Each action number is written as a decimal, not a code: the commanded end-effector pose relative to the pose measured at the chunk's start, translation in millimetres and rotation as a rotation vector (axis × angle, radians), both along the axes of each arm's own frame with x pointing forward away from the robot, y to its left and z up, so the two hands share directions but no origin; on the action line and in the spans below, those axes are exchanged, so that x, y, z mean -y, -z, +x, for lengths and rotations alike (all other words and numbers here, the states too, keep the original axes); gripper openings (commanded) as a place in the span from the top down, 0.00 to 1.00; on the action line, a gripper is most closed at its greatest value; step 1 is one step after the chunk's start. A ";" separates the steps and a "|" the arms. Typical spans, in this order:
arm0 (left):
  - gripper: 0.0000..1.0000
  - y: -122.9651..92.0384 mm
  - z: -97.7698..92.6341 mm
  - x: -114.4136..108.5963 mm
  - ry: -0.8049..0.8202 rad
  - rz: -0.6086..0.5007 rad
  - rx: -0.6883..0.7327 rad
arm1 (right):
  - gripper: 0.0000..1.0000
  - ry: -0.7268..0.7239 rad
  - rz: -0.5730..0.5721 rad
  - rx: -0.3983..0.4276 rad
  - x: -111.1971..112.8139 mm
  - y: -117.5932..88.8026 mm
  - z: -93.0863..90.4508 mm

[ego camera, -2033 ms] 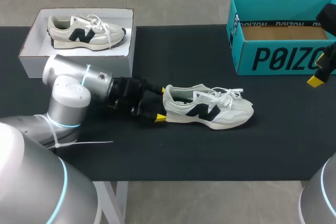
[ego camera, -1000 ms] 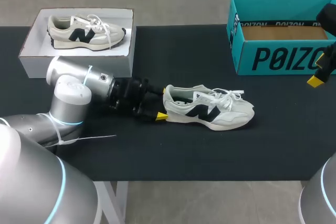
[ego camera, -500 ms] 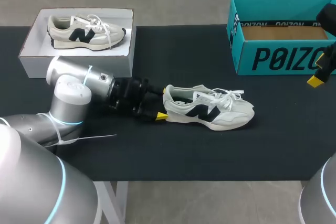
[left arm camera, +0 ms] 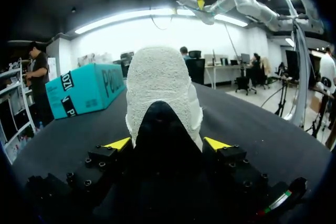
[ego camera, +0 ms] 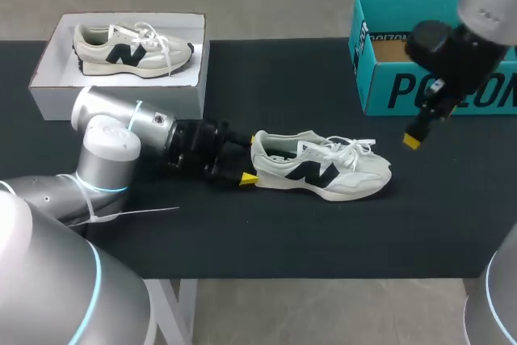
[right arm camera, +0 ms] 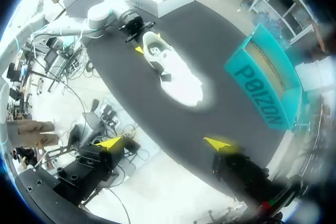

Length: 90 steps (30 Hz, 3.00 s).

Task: Take the shoe out of the shoebox, open the shoe tongue, remove and reinsert the insole, then place the shoe into the shoebox

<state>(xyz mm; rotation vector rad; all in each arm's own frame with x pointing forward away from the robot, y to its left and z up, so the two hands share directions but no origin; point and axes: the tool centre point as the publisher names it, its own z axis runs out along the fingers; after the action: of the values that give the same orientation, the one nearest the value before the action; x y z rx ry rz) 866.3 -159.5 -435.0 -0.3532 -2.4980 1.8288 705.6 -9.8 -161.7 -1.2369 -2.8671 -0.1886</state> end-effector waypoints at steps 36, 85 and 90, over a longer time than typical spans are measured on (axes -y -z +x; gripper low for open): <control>1.00 3.5 1.4 1.1 0.001 0.000 0.001 | 0.00 0.665 0.173 -0.136 -131.0 87.7 81.4; 1.00 3.5 1.4 1.1 0.001 0.000 0.001 | 0.00 0.978 -0.236 0.144 -178.6 172.8 112.9; 1.00 3.5 1.4 1.1 0.001 0.000 0.001 | 0.00 0.976 -0.279 0.152 -169.5 183.9 118.8</control>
<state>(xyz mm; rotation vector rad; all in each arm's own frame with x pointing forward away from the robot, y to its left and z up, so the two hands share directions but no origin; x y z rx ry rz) 866.3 -159.4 -434.8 -0.3537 -2.4978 1.8285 817.5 153.2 -337.8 -2.6129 -2.1365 0.0067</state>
